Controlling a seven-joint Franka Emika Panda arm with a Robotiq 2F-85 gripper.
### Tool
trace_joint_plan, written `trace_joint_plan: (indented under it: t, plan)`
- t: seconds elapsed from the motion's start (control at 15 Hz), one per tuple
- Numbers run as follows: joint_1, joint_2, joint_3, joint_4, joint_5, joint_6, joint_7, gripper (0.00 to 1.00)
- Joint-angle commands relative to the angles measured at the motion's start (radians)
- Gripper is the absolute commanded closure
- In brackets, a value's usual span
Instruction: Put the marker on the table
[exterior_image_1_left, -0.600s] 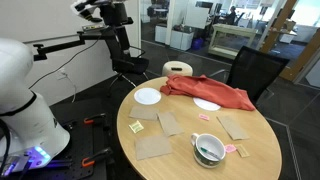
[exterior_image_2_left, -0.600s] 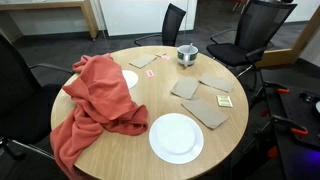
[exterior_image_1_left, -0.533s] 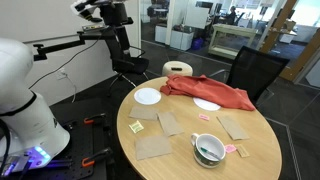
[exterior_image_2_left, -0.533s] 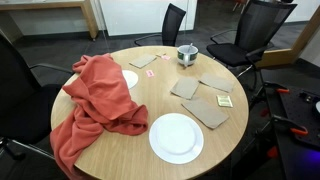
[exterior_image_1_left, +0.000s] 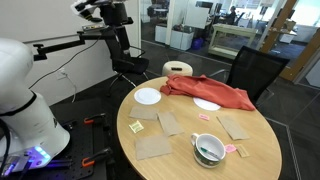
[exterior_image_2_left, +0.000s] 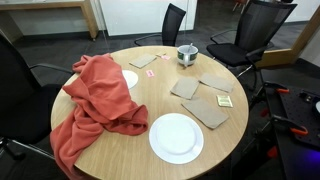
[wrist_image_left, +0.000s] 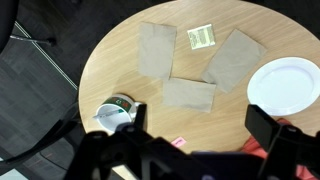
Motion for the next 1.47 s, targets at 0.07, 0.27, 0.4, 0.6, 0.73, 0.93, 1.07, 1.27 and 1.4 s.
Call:
trace_joint_plan:
  t: [0.07, 0.27, 0.4, 0.6, 0.73, 0.93, 1.07, 1.27, 1.4]
  plan:
    - [-0.04, 0.095, -0.029, 0.076, -0.02, 0.029, 0.024, 0.0]
    - [-0.094, 0.19, -0.059, 0.151, -0.03, 0.049, 0.041, 0.0]
    - [-0.13, 0.261, -0.075, 0.202, -0.038, 0.07, 0.071, 0.0]
    - [-0.169, 0.384, -0.084, 0.279, -0.046, 0.11, 0.149, 0.0]
    - [-0.18, 0.467, -0.082, 0.321, -0.047, 0.153, 0.212, 0.0]
    - [-0.185, 0.587, -0.074, 0.374, -0.052, 0.234, 0.351, 0.0]
    - [-0.185, 0.658, -0.076, 0.404, -0.068, 0.285, 0.454, 0.0]
    - [-0.186, 0.75, -0.093, 0.45, -0.147, 0.326, 0.664, 0.0]
    - [-0.175, 0.797, -0.115, 0.478, -0.204, 0.316, 0.787, 0.0]
